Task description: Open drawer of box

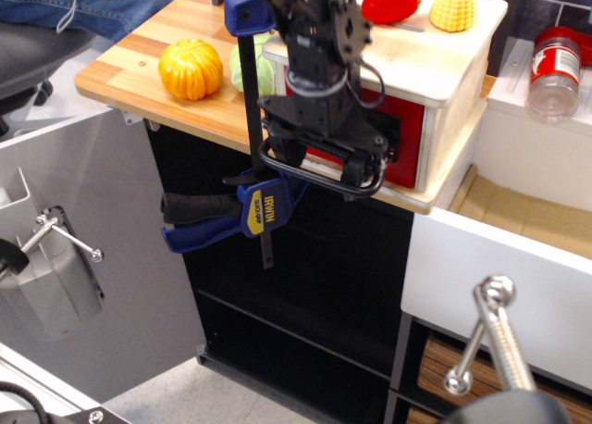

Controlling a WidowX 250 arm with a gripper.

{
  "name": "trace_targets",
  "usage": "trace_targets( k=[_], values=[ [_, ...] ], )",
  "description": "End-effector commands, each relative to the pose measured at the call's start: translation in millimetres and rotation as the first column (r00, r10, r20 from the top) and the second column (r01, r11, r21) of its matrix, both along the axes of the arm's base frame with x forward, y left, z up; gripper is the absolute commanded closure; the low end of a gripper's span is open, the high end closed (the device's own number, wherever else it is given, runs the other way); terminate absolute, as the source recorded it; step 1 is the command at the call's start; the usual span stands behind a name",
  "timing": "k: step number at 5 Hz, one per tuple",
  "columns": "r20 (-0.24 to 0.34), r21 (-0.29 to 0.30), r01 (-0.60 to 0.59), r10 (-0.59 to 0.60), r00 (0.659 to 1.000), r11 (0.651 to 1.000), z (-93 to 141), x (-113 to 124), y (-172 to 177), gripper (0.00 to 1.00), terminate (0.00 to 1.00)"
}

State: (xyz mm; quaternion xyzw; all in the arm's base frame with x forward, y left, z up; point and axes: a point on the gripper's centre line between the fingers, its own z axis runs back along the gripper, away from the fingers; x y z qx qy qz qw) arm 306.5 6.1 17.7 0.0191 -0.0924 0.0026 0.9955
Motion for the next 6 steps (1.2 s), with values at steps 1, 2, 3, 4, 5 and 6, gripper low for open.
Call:
trace_targets(
  k=[1, 2, 3, 4, 5, 6],
  values=[
    [-0.094, -0.04, -0.006, 0.003, 0.996, 0.999, 1.9, -49.0, -5.9, 0.0, 0.0],
    [-0.178, -0.038, -0.02, 0.013, 0.984, 0.999, -0.3, -80.2, -2.9, 0.0, 0.0],
    [-0.256, -0.077, -0.04, 0.019, 0.967, 0.996, -2.4, -110.9, -1.8, 0.0, 0.0],
    [-0.313, -0.101, -0.044, 0.01, 0.95, 0.994, 0.5, -135.8, -6.0, 0.0, 0.0],
    [-0.344, -0.097, -0.049, 0.012, 0.939, 0.994, 0.5, -155.4, -7.4, 0.0, 0.0],
    [-0.347, -0.088, -0.075, 0.04, 0.937, 0.993, 5.0, -150.8, -7.4, 0.0, 1.0]
  ],
)
